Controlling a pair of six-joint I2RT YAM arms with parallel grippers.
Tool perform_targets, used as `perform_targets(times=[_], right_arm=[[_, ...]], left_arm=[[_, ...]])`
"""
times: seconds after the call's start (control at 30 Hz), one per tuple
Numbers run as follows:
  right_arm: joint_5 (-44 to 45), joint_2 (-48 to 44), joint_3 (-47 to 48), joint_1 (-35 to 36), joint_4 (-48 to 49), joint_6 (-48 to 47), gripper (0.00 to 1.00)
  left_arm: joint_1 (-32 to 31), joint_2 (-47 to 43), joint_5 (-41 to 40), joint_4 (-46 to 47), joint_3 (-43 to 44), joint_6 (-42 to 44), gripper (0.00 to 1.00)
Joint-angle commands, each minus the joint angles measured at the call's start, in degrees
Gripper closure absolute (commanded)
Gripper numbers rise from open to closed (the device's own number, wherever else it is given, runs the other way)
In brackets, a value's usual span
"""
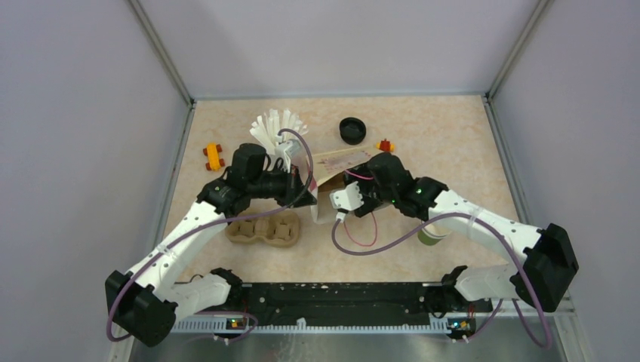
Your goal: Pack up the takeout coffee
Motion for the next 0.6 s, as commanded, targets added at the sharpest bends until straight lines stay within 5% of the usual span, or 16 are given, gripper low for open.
perform_targets(times=[0.0,0.57], right_arm=[[-1.82,-1.24,-0.82,-0.69,2.92,-1.15,0.37],[-4.86,1.62,-1.10,-2.77,5.05,-1.25,0.38]], left_arm=[[-0.18,0.41,2.00,1.70,1.79,-0.12,1.00],[-0.28,1.35,2.29,1.68,2.41,-0.60,1.00]])
